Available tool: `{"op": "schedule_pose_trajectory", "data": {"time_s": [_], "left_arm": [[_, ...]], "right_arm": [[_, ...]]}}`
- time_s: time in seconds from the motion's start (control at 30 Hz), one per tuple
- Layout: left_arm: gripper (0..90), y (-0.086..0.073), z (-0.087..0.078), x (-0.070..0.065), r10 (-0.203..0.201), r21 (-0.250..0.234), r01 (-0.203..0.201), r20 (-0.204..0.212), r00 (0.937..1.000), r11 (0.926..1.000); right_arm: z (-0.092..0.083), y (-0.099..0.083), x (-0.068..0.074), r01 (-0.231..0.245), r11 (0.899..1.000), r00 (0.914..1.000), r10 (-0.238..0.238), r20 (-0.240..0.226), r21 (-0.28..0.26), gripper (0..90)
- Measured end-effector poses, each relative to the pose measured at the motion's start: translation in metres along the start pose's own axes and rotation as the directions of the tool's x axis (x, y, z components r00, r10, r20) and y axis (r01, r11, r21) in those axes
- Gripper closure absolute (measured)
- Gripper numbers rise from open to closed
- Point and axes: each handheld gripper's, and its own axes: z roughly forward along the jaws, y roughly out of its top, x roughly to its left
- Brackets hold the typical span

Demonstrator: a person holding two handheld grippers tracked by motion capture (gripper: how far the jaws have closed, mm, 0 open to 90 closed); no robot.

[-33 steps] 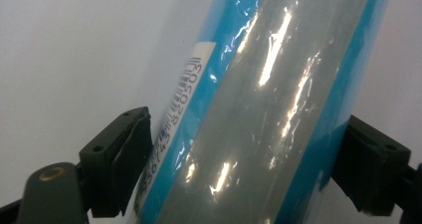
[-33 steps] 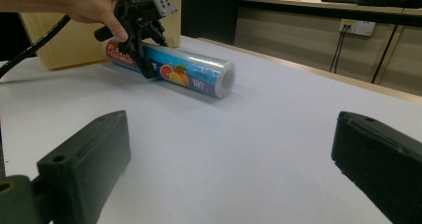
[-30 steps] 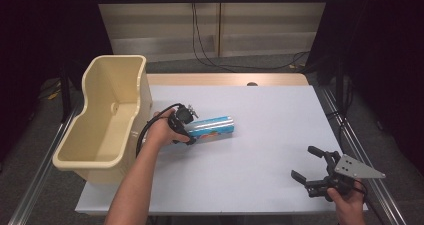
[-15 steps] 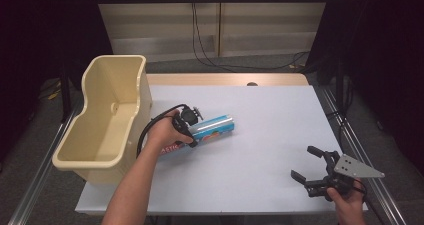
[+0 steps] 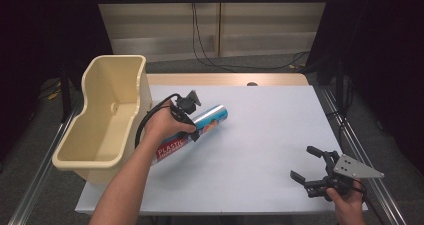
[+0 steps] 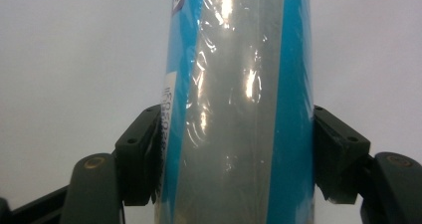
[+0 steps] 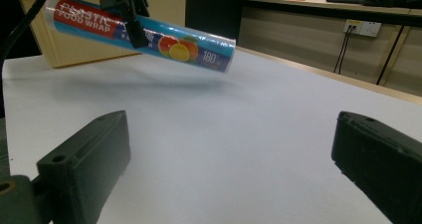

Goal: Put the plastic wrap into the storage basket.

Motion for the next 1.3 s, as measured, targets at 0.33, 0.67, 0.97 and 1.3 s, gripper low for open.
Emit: {"op": "schedule_pose_trajectory", "data": {"time_s": [0.33,0.67,0.97,1.3], "left_arm": [[32.1,0.003,-0.040,-0.004,-0.066,0.001,0.066,-0.022,0.9976,0.9978],[32.1,-0.004,-0.083,-0.003,-0.137,-0.018,0.136,-0.049,0.9894,0.9906],[32.1,-0.018,-0.115,0.002,-0.192,-0.051,0.189,-0.050,0.9802,0.9806],[32.1,-0.038,-0.143,0.012,-0.249,-0.071,0.245,-0.062,0.9665,0.9670]], "right_arm": [[-0.001,0.000,0.000,-0.004,1.000,1.0000,0.004,0.000,-0.004,1.6],[0.000,0.001,0.001,0.001,1.000,1.0000,-0.001,-0.002,-0.008,1.6],[0.000,0.001,0.002,0.003,1.000,1.0000,-0.003,-0.003,-0.007,1.7],[0.000,0.001,0.003,0.004,1.000,1.0000,-0.004,-0.005,-0.004,1.7]]}}
